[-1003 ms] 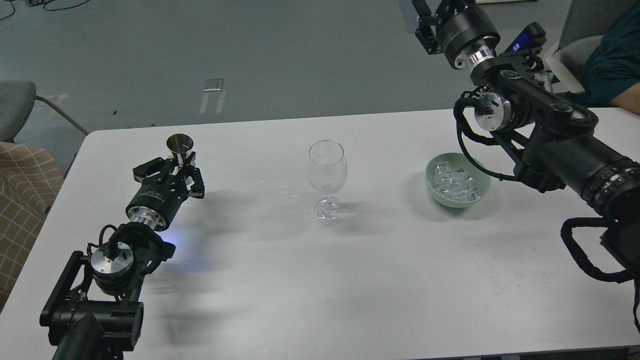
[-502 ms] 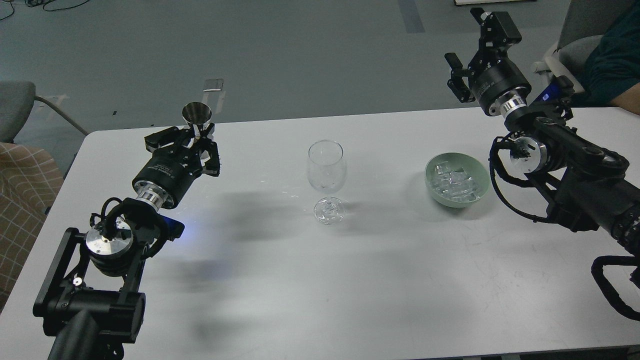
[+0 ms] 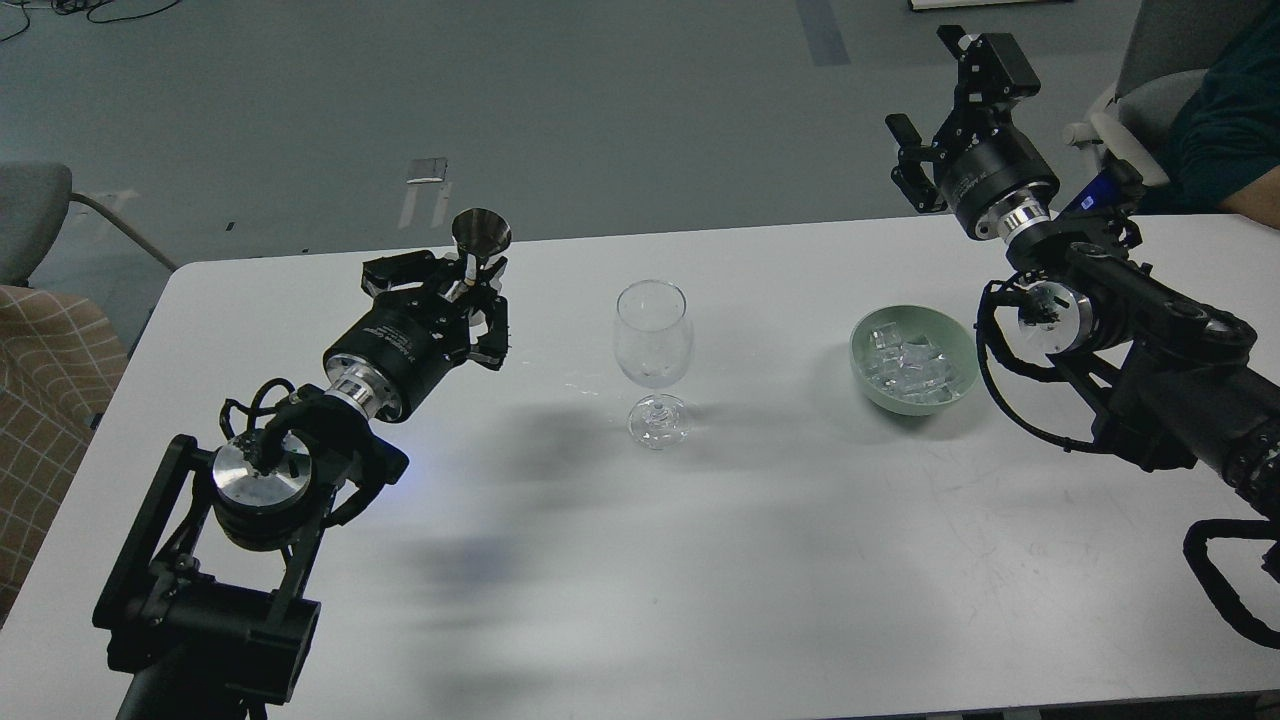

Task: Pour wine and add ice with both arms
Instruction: 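Carry the jigger with the left gripper up beside the wine glass, then tilt the jigger over the wine glass mouth with the left gripper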

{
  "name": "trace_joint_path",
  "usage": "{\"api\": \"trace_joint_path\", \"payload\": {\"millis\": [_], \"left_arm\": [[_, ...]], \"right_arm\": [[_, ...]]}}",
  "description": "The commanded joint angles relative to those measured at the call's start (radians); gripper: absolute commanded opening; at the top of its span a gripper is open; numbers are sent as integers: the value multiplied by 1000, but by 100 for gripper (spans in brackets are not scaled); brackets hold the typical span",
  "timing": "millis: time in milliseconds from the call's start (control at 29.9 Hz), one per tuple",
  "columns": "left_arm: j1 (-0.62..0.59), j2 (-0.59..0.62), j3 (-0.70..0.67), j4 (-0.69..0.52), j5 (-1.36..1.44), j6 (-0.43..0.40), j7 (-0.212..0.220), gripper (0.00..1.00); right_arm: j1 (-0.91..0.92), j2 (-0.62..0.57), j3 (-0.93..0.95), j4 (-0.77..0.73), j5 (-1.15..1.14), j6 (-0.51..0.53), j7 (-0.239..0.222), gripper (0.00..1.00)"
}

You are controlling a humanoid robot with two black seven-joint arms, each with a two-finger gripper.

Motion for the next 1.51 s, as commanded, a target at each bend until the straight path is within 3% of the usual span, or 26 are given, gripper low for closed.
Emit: {"api": "trace_joint_path", "payload": {"millis": [0,1472], "left_arm": [[-3,-19,41,-16,24,16,14,0],[-127,-74,150,33,348,48,21,0]], "right_arm": [[-8,-1,0,4,0,0,0,100],[-10,2,0,18,-1,-9,0,100]]}}
